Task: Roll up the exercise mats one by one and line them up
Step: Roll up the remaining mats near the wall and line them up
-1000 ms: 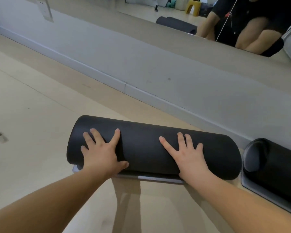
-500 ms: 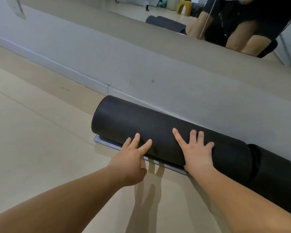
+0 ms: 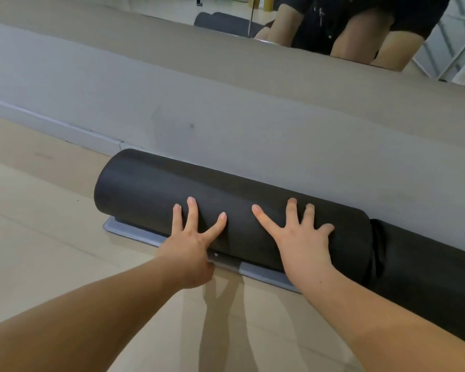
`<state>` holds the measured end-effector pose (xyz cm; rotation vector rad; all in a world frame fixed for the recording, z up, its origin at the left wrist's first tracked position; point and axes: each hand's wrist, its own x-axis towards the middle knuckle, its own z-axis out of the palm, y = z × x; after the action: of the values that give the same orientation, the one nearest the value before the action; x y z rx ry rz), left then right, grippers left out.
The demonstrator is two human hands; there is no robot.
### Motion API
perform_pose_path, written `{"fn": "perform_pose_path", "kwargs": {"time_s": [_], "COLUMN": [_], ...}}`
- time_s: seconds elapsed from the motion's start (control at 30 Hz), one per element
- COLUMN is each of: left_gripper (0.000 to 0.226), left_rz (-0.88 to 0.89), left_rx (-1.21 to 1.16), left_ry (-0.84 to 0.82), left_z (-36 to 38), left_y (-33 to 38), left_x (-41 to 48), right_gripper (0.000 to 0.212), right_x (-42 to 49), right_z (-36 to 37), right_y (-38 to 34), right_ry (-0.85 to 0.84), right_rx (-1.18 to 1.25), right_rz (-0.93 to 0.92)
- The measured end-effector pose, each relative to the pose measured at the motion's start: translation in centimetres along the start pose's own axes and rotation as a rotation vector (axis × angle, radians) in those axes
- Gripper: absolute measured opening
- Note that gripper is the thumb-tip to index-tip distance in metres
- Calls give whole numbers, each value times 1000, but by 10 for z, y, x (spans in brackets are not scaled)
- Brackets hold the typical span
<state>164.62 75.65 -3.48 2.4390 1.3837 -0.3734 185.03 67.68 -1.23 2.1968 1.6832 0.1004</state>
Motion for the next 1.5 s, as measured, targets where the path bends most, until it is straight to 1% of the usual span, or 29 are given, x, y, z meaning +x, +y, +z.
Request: {"fn": "perform_pose_path", "kwargs": {"time_s": [0.13, 0.2, 0.27, 0.37, 0.47, 0.5, 0.57, 0.63, 0.77, 0.87, 0.97, 1.1, 1.23, 1.37, 1.5], "left_gripper": [101, 101, 97, 95, 94, 94, 94, 94, 96, 96, 92, 82, 76, 73, 74], "left_rz": [-8, -8, 15, 50, 34, 26, 8, -37, -142, -212, -298, -441, -640, -845, -1004], "left_rx": [21, 20, -26, -149, -219, -231, -282, -335, -445, -518, -628, -758, -747, -907, -1023], "left_ry": [-105, -129, -97, -6, 9, 5, 6, 2, -12, 2, 38, 107, 177, 332, 455], "left_z": [-27, -31, -26, -9, -2, -3, -8, -13, -16, -11, -4, 16, 56, 95, 135], "left_y": [-3, -1, -2, -12, -32, -41, -64, -91, -162, -225, -290, -372, -457, -522, -565], "left_x": [22, 20, 6, -27, -67, -82, -113, -150, -238, -315, -401, -518, -625, -724, -817], "right_gripper": [141, 139, 137, 134, 134, 131, 118, 101, 65, 52, 49, 52, 52, 47, 42], "right_x": [13, 8, 2, -7, -13, -19, -38, -62, -100, -136, -181, -245, -311, -381, -460], "right_z": [-6, -5, -3, -6, -22, -28, -43, -61, -110, -159, -209, -265, -305, -332, -347], "right_y": [-4, -7, -10, -13, -26, -36, -64, -105, -205, -288, -374, -483, -597, -718, -822], "right_ry": [4, 14, -3, -52, -125, -126, -91, -87, -152, -173, -148, -116, -68, -76, -66], "right_rx": [-4, -12, -16, 10, 58, 49, 39, 116, 246, 235, 192, 143, 145, 204, 205], "right_rz": [37, 49, 50, 79, 110, 99, 34, -65, -314, -489, -642, -809, -955, -1061, -1189]}}
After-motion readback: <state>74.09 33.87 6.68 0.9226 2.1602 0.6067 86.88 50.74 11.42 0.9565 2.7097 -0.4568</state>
